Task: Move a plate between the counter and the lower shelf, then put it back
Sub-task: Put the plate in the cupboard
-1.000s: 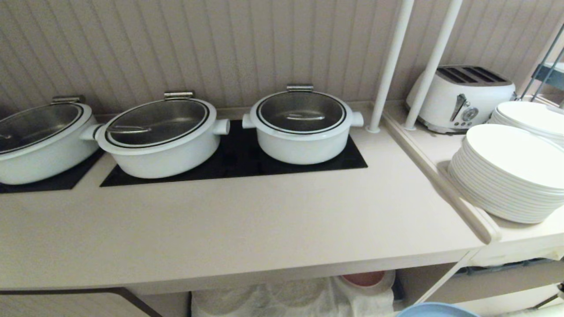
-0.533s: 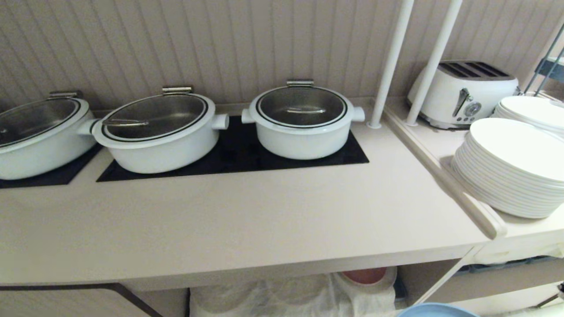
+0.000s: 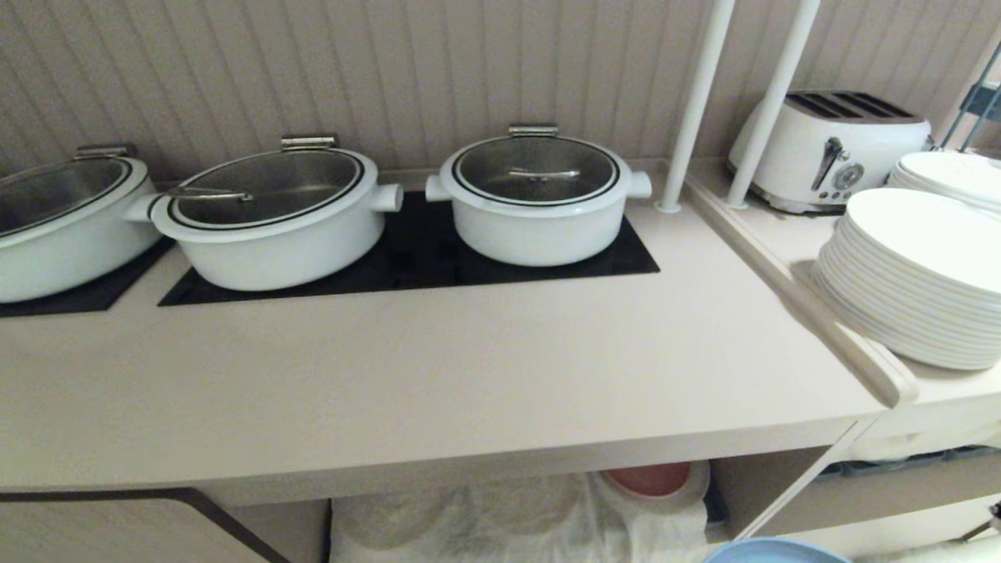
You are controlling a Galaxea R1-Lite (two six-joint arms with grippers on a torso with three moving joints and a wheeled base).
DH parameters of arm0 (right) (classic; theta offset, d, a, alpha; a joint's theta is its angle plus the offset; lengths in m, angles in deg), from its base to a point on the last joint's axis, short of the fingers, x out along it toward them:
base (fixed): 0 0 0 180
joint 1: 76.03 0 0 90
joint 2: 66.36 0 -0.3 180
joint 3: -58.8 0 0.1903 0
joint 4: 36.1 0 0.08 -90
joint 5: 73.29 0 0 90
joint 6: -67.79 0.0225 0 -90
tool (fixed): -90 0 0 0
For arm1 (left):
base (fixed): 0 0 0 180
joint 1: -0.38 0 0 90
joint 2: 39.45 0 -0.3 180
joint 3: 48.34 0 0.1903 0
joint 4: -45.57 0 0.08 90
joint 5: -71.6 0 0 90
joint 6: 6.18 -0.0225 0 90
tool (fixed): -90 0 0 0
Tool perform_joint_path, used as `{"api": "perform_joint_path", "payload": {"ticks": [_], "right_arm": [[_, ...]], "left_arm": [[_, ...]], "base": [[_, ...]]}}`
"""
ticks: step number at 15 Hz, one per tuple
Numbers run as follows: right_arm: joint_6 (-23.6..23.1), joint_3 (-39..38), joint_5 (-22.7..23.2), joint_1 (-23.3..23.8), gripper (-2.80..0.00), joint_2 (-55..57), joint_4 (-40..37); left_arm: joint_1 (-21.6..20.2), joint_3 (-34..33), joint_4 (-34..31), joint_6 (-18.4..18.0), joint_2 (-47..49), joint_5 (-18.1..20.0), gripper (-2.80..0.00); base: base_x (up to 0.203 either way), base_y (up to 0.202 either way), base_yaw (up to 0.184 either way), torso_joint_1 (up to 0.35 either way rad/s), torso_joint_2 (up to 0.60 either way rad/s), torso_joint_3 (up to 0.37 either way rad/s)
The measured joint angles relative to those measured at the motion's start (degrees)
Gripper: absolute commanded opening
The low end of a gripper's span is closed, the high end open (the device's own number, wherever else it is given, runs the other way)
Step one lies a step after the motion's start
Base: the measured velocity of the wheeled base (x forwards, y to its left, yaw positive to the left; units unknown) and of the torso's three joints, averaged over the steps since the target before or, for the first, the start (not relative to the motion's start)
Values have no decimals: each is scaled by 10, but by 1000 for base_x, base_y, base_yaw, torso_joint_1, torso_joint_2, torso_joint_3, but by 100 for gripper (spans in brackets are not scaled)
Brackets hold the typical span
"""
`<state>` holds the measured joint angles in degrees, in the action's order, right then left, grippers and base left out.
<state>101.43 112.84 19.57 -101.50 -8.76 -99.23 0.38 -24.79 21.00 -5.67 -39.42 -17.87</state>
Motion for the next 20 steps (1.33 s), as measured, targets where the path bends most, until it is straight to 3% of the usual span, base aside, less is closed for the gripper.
{"api": "perform_joint_path", "payload": {"ticks": [7, 20], "right_arm": [[0, 1, 0, 0, -280, 0, 0], [0, 0, 8, 0, -280, 0, 0]], "left_arm": [[0, 0, 0, 0, 0, 0, -280], [0, 0, 0, 0, 0, 0, -280]], "base": [[0, 0, 0, -161, 354, 185], [0, 0, 0, -239, 531, 291]]}}
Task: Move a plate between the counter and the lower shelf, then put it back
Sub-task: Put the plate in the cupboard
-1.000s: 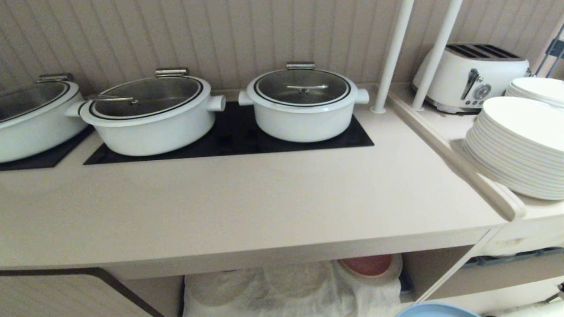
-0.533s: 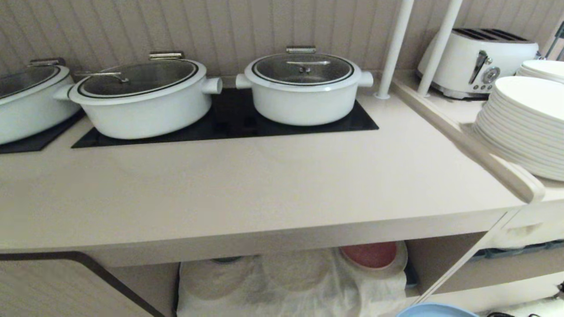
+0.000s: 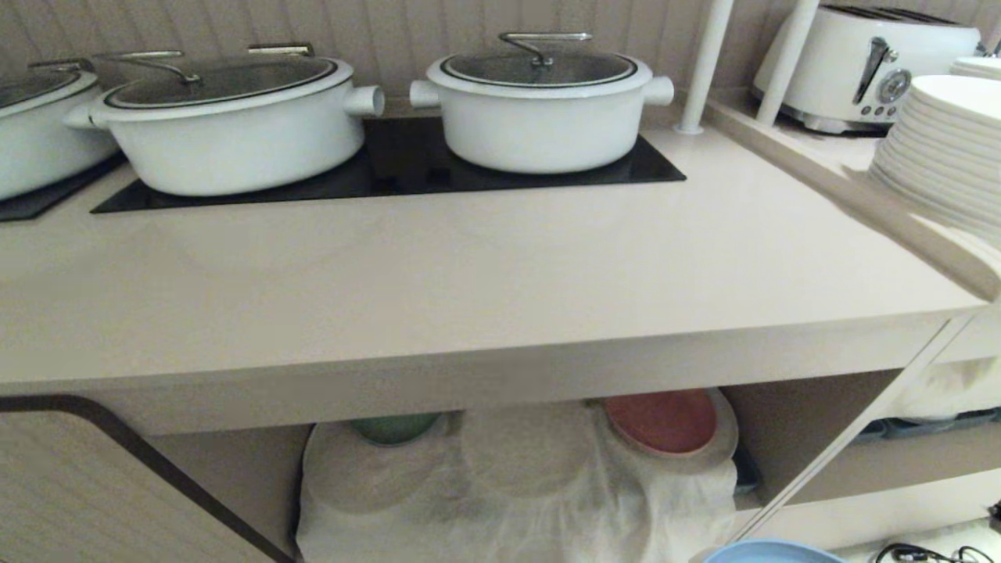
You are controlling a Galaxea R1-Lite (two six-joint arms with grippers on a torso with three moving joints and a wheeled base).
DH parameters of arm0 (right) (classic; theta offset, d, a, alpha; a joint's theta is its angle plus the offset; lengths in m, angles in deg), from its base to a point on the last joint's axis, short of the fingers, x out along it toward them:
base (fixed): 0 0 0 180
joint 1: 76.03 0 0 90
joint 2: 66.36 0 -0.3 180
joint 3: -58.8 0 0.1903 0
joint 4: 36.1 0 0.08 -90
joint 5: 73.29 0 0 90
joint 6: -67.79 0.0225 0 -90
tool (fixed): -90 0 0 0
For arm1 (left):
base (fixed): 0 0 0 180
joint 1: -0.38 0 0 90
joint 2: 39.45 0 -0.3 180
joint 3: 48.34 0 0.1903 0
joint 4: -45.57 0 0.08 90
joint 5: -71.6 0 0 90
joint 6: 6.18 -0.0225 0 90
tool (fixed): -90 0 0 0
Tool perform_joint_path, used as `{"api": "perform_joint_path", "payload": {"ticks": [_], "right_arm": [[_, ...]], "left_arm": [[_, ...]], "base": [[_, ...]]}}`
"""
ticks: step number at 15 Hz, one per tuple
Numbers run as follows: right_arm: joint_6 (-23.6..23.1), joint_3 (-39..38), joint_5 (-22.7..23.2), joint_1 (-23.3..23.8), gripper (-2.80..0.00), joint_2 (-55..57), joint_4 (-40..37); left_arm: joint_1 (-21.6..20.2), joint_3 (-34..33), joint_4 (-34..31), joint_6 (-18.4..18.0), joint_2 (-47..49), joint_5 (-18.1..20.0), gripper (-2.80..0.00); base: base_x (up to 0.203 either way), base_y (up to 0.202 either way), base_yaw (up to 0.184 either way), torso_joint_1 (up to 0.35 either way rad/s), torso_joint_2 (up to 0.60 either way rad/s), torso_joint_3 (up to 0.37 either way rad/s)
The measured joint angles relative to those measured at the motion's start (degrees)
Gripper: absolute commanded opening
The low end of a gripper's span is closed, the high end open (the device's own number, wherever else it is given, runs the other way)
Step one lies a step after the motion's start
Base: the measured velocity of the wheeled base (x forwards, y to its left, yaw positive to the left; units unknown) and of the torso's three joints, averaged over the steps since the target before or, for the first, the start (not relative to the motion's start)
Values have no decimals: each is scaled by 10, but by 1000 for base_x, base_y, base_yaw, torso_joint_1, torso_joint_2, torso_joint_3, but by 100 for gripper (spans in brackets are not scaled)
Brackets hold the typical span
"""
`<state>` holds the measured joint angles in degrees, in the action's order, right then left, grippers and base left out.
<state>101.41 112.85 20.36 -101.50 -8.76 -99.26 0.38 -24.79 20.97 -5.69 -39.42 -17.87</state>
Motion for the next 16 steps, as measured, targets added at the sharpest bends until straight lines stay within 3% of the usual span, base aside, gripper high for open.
{"api": "perform_joint_path", "payload": {"ticks": [16], "right_arm": [[0, -10, 7, 1, -280, 8, 28]], "left_arm": [[0, 0, 0, 0, 0, 0, -280]], "base": [[0, 0, 0, -175, 470, 296]]}}
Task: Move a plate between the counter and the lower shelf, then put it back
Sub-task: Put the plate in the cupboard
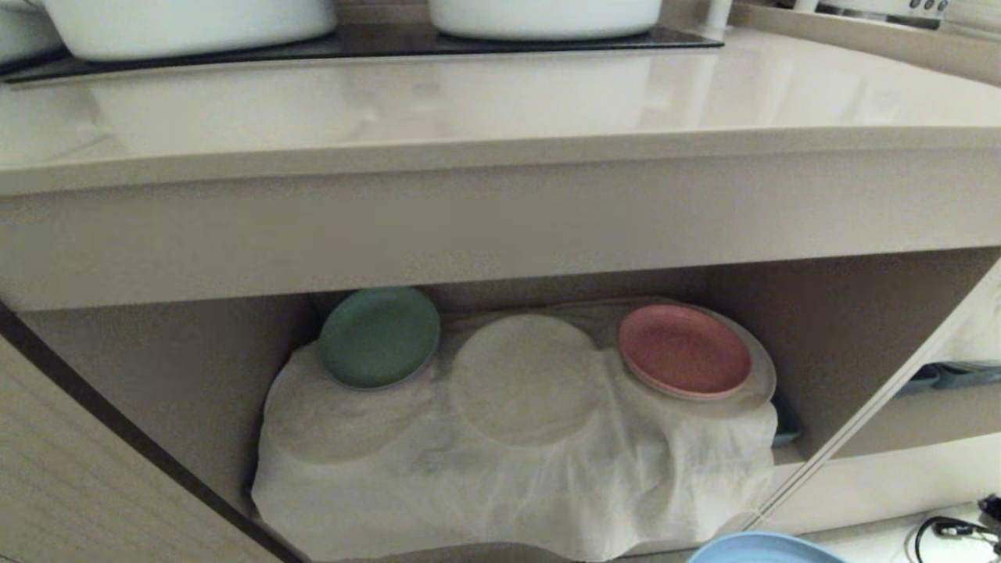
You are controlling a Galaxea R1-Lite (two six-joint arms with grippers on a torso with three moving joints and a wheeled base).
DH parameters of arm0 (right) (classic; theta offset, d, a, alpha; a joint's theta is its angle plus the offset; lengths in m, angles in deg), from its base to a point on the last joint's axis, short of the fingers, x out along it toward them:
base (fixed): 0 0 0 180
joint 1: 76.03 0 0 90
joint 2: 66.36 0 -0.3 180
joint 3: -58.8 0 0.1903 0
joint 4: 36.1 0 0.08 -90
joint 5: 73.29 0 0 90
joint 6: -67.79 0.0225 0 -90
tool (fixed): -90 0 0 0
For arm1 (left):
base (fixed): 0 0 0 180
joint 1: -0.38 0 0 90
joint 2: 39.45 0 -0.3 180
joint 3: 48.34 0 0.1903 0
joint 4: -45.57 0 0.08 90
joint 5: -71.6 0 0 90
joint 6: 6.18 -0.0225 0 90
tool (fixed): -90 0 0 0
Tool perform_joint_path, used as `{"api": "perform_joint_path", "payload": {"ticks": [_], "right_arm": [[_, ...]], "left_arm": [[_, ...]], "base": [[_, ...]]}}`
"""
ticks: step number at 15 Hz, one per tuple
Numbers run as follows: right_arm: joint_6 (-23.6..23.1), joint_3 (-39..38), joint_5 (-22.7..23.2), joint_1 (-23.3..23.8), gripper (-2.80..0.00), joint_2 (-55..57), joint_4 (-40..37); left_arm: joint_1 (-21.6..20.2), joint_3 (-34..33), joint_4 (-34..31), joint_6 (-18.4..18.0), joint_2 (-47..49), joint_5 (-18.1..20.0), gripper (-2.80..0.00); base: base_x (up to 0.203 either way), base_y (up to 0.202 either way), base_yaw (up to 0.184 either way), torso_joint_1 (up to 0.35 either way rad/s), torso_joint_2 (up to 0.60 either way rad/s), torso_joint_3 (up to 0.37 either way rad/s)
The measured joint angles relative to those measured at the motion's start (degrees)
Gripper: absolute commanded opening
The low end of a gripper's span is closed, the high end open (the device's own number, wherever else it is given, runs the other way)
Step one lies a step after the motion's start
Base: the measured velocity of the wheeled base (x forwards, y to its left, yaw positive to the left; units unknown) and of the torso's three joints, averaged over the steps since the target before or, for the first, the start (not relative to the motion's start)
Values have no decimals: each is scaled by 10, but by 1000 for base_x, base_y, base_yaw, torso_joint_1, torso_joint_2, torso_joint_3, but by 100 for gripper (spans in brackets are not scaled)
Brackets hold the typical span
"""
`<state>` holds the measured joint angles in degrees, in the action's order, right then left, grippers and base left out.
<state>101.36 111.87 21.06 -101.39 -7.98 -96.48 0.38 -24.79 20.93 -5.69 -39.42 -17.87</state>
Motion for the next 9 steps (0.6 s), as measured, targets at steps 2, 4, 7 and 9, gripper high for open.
{"api": "perform_joint_path", "payload": {"ticks": [2, 4, 7, 9], "right_arm": [[0, 0, 0, 0, -280, 0, 0], [-1, 1, 0, 0, -280, 0, 2], [-1, 3, 0, 0, -280, 0, 2], [-1, 4, 0, 0, -280, 0, 2]], "left_arm": [[0, 0, 0, 0, 0, 0, -280], [0, 0, 1, 0, 0, 0, -280], [0, 0, 1, 0, 0, 0, -280], [0, 0, 1, 0, 0, 0, -280]], "base": [[0, 0, 0, -81, 319, 228], [0, 0, 0, -24, 108, 69], [0, 0, 0, -3, 23, 19], [0, 0, 0, 0, 0, 0]]}}
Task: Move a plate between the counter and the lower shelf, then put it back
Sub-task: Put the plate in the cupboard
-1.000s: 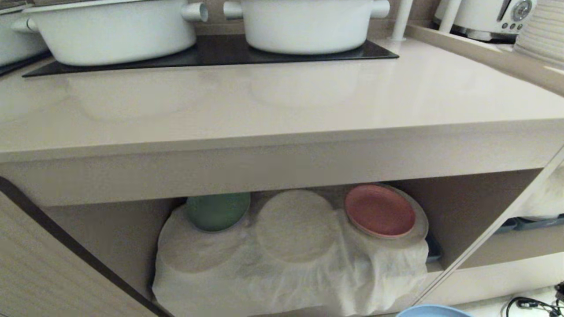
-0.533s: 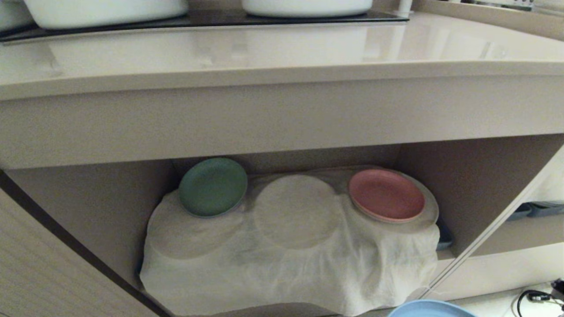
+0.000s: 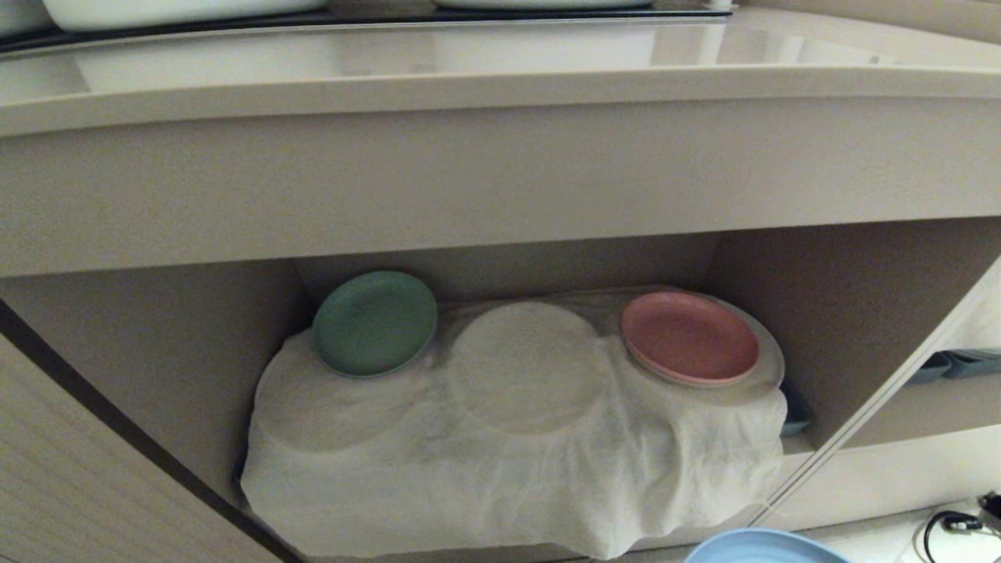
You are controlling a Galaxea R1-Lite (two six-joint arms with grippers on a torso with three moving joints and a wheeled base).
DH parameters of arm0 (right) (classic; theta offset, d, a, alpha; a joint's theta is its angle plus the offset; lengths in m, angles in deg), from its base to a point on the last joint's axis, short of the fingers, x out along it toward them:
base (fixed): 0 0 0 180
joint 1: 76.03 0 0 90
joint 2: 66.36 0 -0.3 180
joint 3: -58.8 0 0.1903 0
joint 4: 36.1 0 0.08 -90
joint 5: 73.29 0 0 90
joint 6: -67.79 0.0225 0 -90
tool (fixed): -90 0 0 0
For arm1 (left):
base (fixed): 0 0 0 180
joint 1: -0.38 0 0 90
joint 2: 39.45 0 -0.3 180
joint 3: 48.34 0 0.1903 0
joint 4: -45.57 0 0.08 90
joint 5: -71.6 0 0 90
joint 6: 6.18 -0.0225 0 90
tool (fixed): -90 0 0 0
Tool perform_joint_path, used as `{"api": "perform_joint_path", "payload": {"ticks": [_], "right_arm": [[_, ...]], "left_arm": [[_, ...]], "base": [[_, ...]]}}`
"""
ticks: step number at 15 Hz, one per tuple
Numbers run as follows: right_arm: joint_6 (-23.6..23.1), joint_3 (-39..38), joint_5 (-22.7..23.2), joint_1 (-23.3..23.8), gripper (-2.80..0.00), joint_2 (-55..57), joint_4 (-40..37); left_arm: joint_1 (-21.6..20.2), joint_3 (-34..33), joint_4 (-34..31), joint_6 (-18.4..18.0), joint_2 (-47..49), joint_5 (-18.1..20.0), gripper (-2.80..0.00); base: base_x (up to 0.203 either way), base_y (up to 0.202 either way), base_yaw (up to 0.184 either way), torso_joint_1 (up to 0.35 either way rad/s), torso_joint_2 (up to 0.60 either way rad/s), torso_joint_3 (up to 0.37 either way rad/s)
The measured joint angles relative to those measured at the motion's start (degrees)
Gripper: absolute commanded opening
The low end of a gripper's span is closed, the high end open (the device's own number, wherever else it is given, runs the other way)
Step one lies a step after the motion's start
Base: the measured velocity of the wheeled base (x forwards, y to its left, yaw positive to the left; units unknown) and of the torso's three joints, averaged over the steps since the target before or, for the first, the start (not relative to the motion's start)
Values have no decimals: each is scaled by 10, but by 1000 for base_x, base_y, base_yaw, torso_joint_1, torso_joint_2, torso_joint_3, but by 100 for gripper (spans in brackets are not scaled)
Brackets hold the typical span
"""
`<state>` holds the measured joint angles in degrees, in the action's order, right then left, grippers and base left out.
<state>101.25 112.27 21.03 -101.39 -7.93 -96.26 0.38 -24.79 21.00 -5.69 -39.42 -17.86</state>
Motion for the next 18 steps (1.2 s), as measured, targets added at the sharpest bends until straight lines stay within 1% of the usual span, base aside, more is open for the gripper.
{"api": "perform_joint_path", "payload": {"ticks": [4, 8, 12, 18], "right_arm": [[0, 2, 0, 0, -280, 2, 6], [-1, 1, 0, 0, -280, 23, 49], [-2, 8, -2, -1, -280, 77, 119], [-1, 44, 0, -2, -280, 189, 217]], "left_arm": [[0, 0, 0, 0, 0, 0, -280], [0, 0, 0, 0, 0, 0, -280], [0, 0, 0, 0, 0, 0, -280], [0, 0, 0, 0, 0, 0, -280]], "base": [[0, 0, 0, 0, 0, 0], [0, 0, 0, 0, 0, 0], [0, 0, 0, 0, 0, 0], [0, 0, 0, 0, 0, 0]]}}
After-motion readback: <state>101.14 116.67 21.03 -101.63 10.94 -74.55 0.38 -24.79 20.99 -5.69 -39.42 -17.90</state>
